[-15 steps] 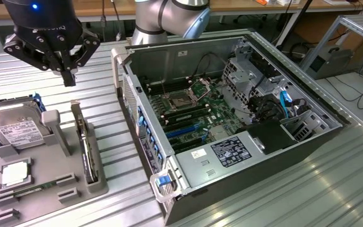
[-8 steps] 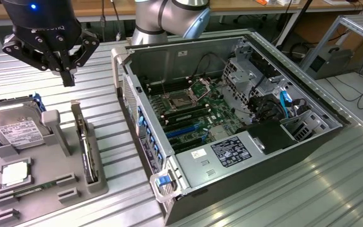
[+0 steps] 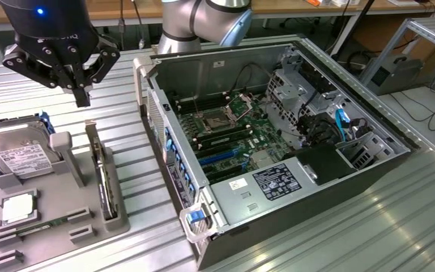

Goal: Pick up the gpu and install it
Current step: 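Reach for the gpu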

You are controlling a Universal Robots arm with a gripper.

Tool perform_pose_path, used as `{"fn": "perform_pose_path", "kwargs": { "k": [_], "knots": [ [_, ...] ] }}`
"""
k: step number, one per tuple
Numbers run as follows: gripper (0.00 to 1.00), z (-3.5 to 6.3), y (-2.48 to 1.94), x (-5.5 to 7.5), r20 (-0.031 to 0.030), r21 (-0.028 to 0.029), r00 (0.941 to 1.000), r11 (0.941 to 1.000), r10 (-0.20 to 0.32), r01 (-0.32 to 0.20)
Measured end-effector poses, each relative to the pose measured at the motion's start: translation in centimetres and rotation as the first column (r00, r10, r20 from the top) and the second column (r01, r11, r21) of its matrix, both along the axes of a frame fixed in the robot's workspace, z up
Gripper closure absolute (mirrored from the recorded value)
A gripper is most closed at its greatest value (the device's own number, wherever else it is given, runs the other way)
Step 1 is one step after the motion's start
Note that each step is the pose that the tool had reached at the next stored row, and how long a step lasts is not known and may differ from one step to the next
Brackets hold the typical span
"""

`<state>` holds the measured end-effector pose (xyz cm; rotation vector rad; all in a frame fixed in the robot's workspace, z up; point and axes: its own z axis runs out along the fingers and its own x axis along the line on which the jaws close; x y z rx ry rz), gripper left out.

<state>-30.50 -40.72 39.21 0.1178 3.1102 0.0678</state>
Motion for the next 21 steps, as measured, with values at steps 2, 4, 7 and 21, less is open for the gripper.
{"fn": "perform_pose_path", "kwargs": {
  "k": [2, 4, 7, 21],
  "knots": [
    [0.89, 0.00, -0.27, 0.0, -0.0001, -0.0001, 1.0000, 1.0000, 0.000, 0.000],
    [0.89, 0.00, -0.54, 0.0, -0.0001, -0.0001, 1.0000, 1.0000, 0.000, 0.000],
    [0.89, 0.00, -1.11, 0.0, -0.0001, -0.0001, 1.0000, 1.0000, 0.000, 0.000],
    [0.89, 0.01, -5.09, 0.0, -0.0001, -0.0006, 1.0000, 1.0000, 0.000, 0.000]
  ]
}}
